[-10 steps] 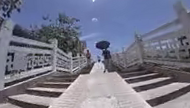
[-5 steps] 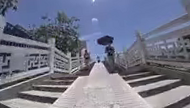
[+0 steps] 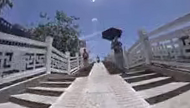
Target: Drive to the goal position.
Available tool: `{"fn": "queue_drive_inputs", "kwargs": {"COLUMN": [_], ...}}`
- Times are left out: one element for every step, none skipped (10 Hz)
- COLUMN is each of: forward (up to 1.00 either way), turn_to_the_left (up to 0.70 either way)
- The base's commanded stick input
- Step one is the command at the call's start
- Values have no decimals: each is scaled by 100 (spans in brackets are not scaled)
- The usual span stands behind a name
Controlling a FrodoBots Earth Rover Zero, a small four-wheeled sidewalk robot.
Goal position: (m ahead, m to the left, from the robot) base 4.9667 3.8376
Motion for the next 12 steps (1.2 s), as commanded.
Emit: {"fn": "queue_drive_inputs", "kwargs": {"forward": [45,45,45,45,45,45,45,45,45,45,45,45], "turn_to_the_left": [2,11,16,0,0,0,0,0,0,0,0,0]}}
